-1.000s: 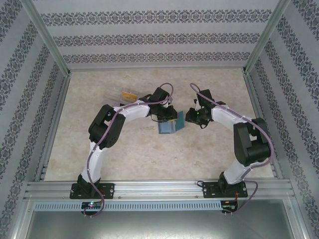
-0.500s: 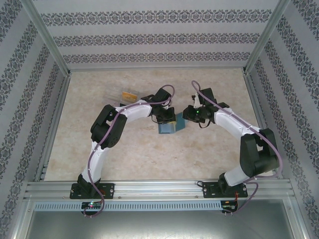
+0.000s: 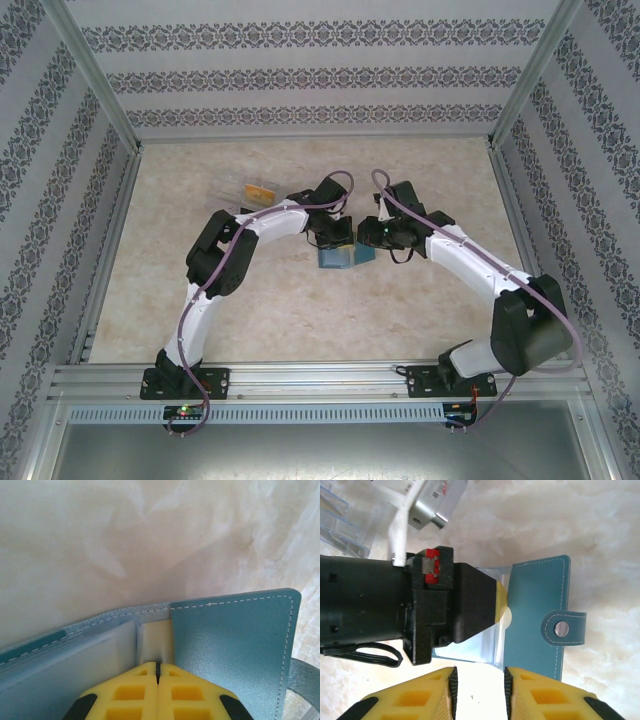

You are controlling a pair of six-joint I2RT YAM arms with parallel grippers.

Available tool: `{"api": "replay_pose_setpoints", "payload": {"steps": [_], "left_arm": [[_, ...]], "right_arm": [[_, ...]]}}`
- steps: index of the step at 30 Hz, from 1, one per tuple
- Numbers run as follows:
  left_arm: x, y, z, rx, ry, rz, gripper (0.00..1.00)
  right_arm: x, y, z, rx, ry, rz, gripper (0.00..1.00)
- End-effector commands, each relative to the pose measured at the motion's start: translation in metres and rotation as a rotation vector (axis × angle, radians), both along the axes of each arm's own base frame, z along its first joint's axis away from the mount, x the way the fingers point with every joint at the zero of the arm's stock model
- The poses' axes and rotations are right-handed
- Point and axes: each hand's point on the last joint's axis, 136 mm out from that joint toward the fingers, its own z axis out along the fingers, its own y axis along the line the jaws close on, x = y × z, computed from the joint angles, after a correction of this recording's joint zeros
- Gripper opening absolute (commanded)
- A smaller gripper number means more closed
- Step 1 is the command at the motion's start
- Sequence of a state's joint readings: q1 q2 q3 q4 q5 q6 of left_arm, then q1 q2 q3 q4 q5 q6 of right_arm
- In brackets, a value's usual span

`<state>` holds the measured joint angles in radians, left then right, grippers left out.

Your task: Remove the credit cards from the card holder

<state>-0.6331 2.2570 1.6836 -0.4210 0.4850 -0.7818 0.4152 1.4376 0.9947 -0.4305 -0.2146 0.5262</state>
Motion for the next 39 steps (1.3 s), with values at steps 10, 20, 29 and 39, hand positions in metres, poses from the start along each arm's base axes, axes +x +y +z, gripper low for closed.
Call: {"api": "replay_pose_setpoints", "payload": {"steps": [10, 20, 29, 39], "left_arm": [[-0.005, -0.001, 0.014, -0.007, 0.005, -0.027, 0.05], [0.003, 0.051, 0.049, 0.017, -0.056, 0.1, 0.36], [-0.016, 0.063, 0.029, 0.033, 0.007, 0.086, 0.42], [-0.015, 0.056, 0.023, 0.013, 0.025, 0.066, 0.36]], "right_arm": [[0.005, -0.007, -0.068, -0.082, 0.156, -0.068, 0.16], [0.005, -0.017, -0.103, -0.095, 0.222, -0.099, 0.21], [0.003, -0.018, -0.115, -0.101, 0.246, -0.1, 0.22], [0.001, -0.021, -0.122, -0.11, 0.267, -0.103, 0.22]]}}
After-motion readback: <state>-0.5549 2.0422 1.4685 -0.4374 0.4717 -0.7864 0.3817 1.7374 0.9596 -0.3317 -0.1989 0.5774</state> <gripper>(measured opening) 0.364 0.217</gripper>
